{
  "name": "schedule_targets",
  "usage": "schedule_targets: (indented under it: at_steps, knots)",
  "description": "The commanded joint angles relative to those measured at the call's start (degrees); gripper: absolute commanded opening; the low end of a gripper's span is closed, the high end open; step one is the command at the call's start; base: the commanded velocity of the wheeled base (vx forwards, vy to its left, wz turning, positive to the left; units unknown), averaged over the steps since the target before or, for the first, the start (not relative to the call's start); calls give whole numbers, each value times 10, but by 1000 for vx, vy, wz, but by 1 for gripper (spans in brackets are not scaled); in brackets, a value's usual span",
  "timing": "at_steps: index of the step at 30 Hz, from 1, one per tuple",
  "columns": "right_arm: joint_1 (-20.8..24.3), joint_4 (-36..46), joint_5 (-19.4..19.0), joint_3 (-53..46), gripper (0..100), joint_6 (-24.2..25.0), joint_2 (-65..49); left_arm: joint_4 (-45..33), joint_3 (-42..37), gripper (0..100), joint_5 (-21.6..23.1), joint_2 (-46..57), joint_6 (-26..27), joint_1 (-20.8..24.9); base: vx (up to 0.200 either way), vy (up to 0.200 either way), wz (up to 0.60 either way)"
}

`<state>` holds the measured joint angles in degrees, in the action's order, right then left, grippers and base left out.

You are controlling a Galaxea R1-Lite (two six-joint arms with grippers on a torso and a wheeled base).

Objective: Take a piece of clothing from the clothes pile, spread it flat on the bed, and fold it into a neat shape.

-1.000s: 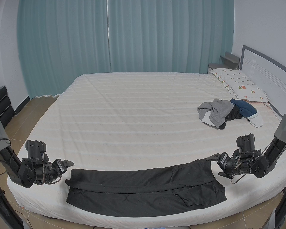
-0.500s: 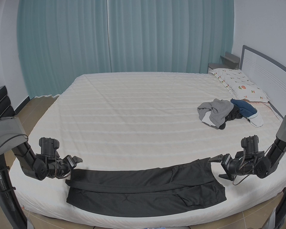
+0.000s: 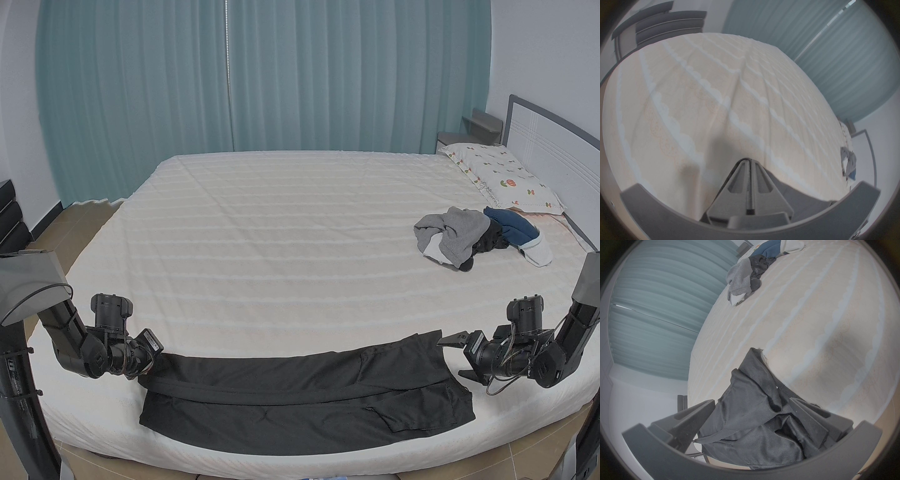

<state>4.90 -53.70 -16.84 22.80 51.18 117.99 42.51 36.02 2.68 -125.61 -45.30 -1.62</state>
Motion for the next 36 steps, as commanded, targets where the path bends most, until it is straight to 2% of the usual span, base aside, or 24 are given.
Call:
schedule_targets:
  at_steps: [1,6,14,18,19,25,36]
  knots:
    - [0,-10,0,-1,100,2,21,17,10,0,-13,4,-21,-1,0,0,0]
    - [2,-14,0,8,100,1,38,46,10,0,-36,-3,-35,-4,0,0,0]
    - [13,-80,0,5,100,-1,80,47,8,0,-35,-5,-36,-6,0,0,0]
    - [18,-87,1,4,100,-2,88,50,4,0,-34,-8,-34,-5,0,0,0]
    - [20,-87,1,4,0,-2,90,50,3,100,-34,-7,-34,-4,0,0,0]
    - [26,-87,4,1,0,-3,91,50,3,100,-31,-7,-35,-4,0,0,0]
    - [10,-89,15,-11,0,-6,82,42,-15,100,-30,9,-31,-7,0,0,0]
